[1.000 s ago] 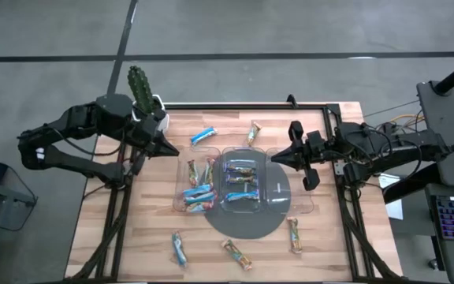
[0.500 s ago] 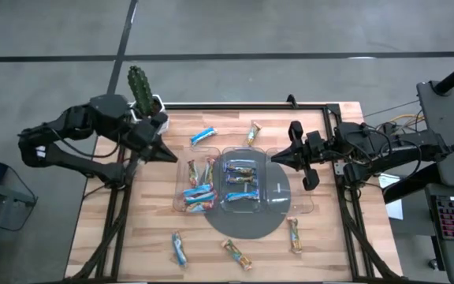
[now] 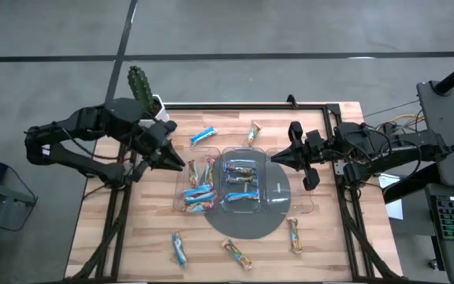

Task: Pick and place Granola Bars by type
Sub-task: Put the yellow granola bar into the right transparent bin

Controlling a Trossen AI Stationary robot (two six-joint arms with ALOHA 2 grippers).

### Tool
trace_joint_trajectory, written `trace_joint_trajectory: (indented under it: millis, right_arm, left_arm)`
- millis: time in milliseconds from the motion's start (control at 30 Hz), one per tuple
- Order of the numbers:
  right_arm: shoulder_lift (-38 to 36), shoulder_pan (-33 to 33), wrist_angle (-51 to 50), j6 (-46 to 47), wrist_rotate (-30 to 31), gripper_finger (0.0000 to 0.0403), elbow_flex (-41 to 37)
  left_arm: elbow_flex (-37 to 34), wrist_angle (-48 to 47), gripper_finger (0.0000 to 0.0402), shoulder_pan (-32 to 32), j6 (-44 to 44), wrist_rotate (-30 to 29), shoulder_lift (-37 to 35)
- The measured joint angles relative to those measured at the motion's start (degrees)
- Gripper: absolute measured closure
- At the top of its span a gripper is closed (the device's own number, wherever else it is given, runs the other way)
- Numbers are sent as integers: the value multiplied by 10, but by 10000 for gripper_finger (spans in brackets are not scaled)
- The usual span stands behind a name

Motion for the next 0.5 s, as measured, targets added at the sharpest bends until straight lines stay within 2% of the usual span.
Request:
trace_joint_trajectory:
  millis: [233, 500]
  right_arm:
    - [0, 0, 0, 1, 0, 394, 0]
    - [0, 0, 0, 2, 0, 394, 0]
  left_arm:
    - [0, 9, 306, -3, 0, 1, 23]
    - [0, 40, 285, -12, 0, 1, 35]
